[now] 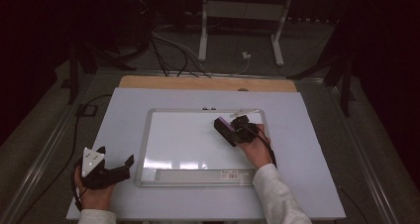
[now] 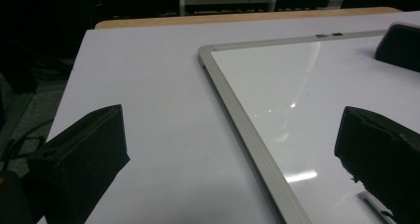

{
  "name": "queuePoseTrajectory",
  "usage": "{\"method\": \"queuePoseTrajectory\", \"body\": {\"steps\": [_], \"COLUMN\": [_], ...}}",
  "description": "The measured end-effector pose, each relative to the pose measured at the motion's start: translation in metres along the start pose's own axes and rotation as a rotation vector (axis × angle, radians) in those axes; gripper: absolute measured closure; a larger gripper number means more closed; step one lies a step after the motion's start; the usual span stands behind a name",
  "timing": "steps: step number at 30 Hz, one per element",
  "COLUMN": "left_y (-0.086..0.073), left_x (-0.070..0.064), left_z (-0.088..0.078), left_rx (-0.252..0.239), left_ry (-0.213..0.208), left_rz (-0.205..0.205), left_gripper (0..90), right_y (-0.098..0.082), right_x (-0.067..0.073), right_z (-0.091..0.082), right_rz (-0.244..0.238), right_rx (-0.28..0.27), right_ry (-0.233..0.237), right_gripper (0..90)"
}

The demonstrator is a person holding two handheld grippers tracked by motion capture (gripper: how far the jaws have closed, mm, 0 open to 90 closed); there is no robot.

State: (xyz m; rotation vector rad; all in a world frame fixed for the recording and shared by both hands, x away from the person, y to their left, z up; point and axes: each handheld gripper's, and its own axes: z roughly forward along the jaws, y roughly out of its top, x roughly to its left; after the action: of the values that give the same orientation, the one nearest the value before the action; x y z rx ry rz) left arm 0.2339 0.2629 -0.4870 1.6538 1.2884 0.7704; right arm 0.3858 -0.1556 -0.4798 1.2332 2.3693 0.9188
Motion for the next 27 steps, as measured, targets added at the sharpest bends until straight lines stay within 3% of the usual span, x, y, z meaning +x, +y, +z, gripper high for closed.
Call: {"method": "queuePoseTrajectory", "body": {"steps": [3, 6, 9, 12, 27], "left_y": [0.0, 0.0, 0.0, 0.001, 0.001], "left_x": [0.0, 0.0, 0.0, -0.001, 0.0], "left_z": [0.0, 0.0, 0.0, 0.001, 0.001], "left_rx": [0.001, 0.002, 0.002, 0.003, -0.001], "left_ry": [-0.001, -0.002, -0.003, -0.004, -0.005], "left_rz": [0.002, 0.002, 0.004, 0.005, 0.0], "left_gripper": [0.8, 0.8, 0.8, 0.8, 0.8], "right_y": [0.001, 0.006, 0.011, 0.012, 0.01], "right_x": [0.001, -0.002, -0.003, -0.007, -0.024], "right_z": [-0.001, -0.012, -0.019, -0.023, -0.027], "right_rz": [0.019, 0.068, 0.051, 0.076, 0.189], "right_rx": [-0.012, -0.071, -0.078, -0.087, -0.107], "right_ry": [-0.011, -0.001, -0.055, -0.083, -0.146], "right_gripper": [64.1, 64.3, 64.2, 64.1, 63.8]}}
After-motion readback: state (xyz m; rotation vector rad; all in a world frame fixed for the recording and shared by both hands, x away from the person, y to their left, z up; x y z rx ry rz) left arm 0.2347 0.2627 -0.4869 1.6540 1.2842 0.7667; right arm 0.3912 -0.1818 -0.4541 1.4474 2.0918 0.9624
